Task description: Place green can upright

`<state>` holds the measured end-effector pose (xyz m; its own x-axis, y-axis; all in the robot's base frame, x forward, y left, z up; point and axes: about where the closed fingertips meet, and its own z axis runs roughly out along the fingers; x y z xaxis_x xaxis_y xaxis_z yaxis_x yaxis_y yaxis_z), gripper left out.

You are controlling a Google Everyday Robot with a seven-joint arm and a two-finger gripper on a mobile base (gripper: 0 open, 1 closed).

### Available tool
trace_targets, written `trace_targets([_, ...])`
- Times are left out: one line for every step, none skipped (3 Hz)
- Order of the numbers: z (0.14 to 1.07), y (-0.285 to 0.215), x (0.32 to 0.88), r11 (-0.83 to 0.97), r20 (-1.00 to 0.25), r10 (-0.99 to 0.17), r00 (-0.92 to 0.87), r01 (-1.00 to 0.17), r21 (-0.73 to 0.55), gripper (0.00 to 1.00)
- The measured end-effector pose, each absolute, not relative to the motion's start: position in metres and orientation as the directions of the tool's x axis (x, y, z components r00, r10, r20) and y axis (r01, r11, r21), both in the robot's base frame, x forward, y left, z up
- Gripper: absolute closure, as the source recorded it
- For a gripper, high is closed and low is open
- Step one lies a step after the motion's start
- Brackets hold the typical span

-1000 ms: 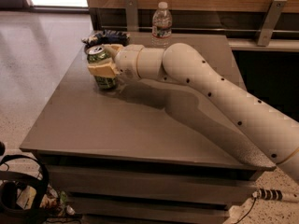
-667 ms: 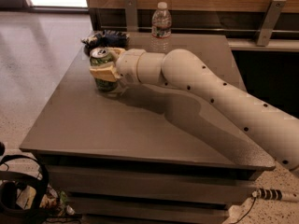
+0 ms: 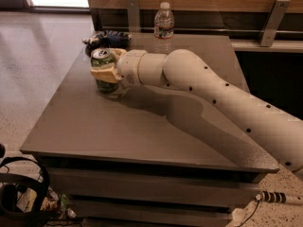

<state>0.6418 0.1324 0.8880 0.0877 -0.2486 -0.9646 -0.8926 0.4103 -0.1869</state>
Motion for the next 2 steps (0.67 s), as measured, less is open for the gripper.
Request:
trace_targets([0.8881, 0.1335, 0.6414, 0.409, -0.965, -0.248, 0.088, -0.893, -0.187, 0.46])
trace_targets([0.8888, 0.1335, 0.6414, 0.409, -0.965, -0.248, 0.088, -0.893, -0.187, 0.15])
